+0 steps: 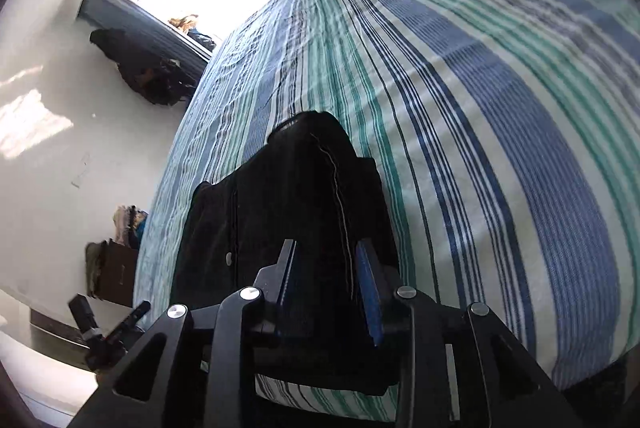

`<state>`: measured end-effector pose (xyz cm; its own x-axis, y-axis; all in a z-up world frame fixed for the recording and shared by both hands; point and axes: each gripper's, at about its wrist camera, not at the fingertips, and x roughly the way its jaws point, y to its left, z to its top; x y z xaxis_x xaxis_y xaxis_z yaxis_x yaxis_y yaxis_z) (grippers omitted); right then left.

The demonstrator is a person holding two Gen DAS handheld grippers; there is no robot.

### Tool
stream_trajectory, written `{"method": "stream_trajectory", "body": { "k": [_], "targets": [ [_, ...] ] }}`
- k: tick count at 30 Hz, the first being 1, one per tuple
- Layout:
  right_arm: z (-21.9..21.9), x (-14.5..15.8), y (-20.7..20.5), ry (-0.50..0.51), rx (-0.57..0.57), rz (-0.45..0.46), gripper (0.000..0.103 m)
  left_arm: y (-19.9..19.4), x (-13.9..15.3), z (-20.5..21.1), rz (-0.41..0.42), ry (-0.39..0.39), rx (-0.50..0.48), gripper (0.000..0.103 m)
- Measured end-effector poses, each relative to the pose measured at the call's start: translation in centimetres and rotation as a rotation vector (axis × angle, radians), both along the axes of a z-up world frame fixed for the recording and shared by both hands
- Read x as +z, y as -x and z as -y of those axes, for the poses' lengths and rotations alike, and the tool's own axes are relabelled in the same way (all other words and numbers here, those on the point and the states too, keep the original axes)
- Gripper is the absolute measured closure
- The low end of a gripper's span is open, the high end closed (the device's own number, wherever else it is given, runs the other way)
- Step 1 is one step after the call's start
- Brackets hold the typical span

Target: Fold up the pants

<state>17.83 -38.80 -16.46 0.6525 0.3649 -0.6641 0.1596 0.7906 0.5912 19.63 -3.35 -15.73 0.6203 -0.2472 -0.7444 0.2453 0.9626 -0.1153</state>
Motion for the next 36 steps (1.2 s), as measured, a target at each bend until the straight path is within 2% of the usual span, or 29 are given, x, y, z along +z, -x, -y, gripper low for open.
{"method": "stream_trajectory", "body": {
  "k": [3, 5, 7, 9, 10, 11, 14, 15, 17, 19, 21, 23, 25, 26, 28, 30, 33, 36],
  "targets": [
    [-3.6, 4.0, 0.3, 0.116, 0.121, 0.082, 0.071, 1.2, 1.0, 4.8, 0.046, -0.021, -0.155, 0.031],
    [-6.4, 4.4, 0.1, 0.182, 0.204, 0.090, 0.071, 1.4, 0.3, 7.7, 0.026, -0.031, -0.245, 0.031],
    [-8.5, 2.4, -0.3, 0.269, 0.260, 0.033, 0.071, 1.2, -1.7, 9.7, -0.025, -0.067, -0.296, 0.031],
    [-9.6, -2.0, -0.5, 0.339, 0.299, -0.123, 0.074, 1.0, -4.3, 10.8, -0.106, -0.150, -0.316, 0.031],
    [-9.6, -3.6, 0.1, 0.334, 0.317, -0.170, 0.074, 1.5, -4.4, 10.7, -0.068, -0.166, -0.322, 0.031],
    [-9.4, -4.0, 0.4, 0.328, 0.309, -0.158, 0.075, 2.1, -4.0, 10.4, -0.044, -0.166, -0.329, 0.030],
    [-8.5, -1.6, 0.1, 0.276, 0.260, -0.176, 0.075, 2.4, -3.2, 9.3, -0.052, -0.131, -0.314, 0.029],
    [-8.4, 0.0, 0.0, 0.266, 0.249, -0.128, 0.076, 2.4, -3.1, 9.1, -0.051, -0.115, -0.302, 0.029],
    [-8.8, 3.1, -1.3, 0.306, 0.242, -0.044, 0.076, 2.0, -3.5, 8.9, -0.070, -0.105, -0.285, 0.026],
    [-9.0, 4.5, -3.7, 0.330, 0.241, 0.010, 0.076, 2.0, -3.7, 8.8, -0.068, -0.111, -0.285, 0.025],
    [-8.7, 4.0, -6.4, 0.337, 0.228, 0.015, 0.076, 2.1, -3.6, 8.7, -0.068, -0.111, -0.288, 0.025],
    [-8.2, 1.4, -8.8, 0.385, 0.189, -0.075, 0.078, 2.2, -3.7, 8.4, -0.078, -0.099, -0.288, 0.025],
    [-6.9, -2.1, -9.9, 0.385, 0.137, -0.186, 0.078, 2.3, -3.8, 8.1, -0.095, -0.082, -0.287, 0.025],
    [-6.1, -3.0, -9.9, 0.333, 0.118, -0.190, 0.078, 2.4, -3.7, 7.8, -0.102, -0.074, -0.285, 0.025],
    [-5.2, -2.6, -8.7, 0.269, 0.066, -0.154, 0.078, 2.6, -3.1, 7.1, -0.110, -0.057, -0.278, 0.025],
    [-5.4, -1.2, -7.1, 0.285, 0.047, -0.137, 0.079, 2.4, -2.1, 6.8, -0.102, -0.019, -0.259, 0.025],
    [-7.3, 1.8, -3.3, 0.329, 0.067, -0.034, 0.078, 0.8, -0.5, 6.9, -0.081, 0.051, -0.228, 0.025],
    [-8.8, 1.9, 0.0, 0.336, 0.077, -0.012, 0.076, -2.0, -0.2, 8.6, -0.082, 0.038, -0.227, 0.025]
  ]
}}
